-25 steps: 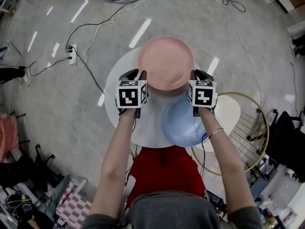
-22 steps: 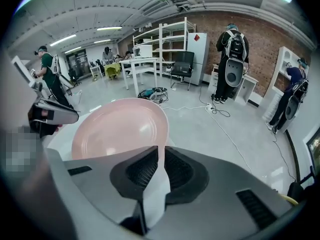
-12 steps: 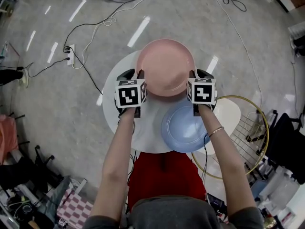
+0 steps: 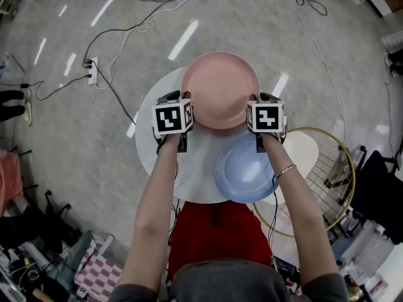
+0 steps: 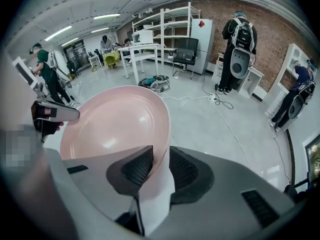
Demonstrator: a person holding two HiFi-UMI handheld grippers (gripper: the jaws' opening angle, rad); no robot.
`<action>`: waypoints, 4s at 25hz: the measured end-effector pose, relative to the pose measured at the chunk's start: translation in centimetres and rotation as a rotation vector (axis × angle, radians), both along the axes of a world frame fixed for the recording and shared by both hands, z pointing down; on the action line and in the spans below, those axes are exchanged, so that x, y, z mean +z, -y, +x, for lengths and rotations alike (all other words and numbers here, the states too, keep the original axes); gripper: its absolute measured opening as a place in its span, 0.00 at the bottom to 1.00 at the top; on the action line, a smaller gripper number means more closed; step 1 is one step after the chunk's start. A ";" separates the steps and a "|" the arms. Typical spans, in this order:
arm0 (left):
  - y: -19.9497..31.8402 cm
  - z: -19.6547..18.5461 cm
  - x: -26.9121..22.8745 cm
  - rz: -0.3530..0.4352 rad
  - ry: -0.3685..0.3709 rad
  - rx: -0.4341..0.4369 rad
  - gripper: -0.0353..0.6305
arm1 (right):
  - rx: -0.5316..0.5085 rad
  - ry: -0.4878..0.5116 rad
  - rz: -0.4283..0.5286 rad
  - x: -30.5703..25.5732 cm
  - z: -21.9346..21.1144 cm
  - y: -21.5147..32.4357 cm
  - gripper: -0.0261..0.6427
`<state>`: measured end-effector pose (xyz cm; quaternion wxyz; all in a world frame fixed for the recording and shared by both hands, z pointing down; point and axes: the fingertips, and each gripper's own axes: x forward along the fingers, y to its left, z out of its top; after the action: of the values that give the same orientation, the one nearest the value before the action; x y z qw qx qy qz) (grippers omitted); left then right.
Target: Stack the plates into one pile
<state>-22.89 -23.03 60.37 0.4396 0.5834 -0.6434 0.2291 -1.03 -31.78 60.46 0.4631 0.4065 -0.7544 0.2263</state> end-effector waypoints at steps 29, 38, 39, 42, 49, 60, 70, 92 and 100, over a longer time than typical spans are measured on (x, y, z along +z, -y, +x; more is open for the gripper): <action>-1.4 -0.8 -3.4 0.032 0.026 -0.060 0.12 | 0.025 0.036 0.024 -4.4 -1.0 -0.9 0.16; -2.6 1.0 -6.6 0.078 0.032 -0.023 0.12 | 0.065 0.052 0.051 -7.2 1.4 -3.5 0.15; -2.7 1.3 -6.9 0.084 0.033 -0.015 0.12 | 0.071 0.053 0.057 -7.5 1.7 -3.8 0.16; -3.4 2.3 -7.8 0.098 0.036 0.006 0.12 | 0.090 0.059 0.075 -8.6 2.9 -5.0 0.15; -5.6 5.6 -9.2 0.116 0.040 0.056 0.12 | 0.151 0.077 0.085 -9.8 6.5 -8.3 0.15; -9.2 10.9 -9.4 0.116 0.036 0.138 0.12 | 0.232 0.078 0.084 -9.9 12.3 -13.6 0.15; -11.9 15.5 -7.8 0.092 0.009 0.203 0.12 | 0.306 0.070 0.047 -8.1 17.1 -18.2 0.15; -15.5 19.6 -4.4 0.045 0.070 0.325 0.12 | 0.401 0.082 -0.001 -3.2 21.2 -25.2 0.16; -16.1 19.0 -2.8 0.011 0.090 0.326 0.12 | 0.366 0.052 -0.003 -2.4 20.5 -25.4 0.16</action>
<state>-3.87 -6.97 57.58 0.3641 0.6718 -0.5604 0.3196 19.46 -6.38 58.03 0.3953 0.5302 -0.6792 0.3183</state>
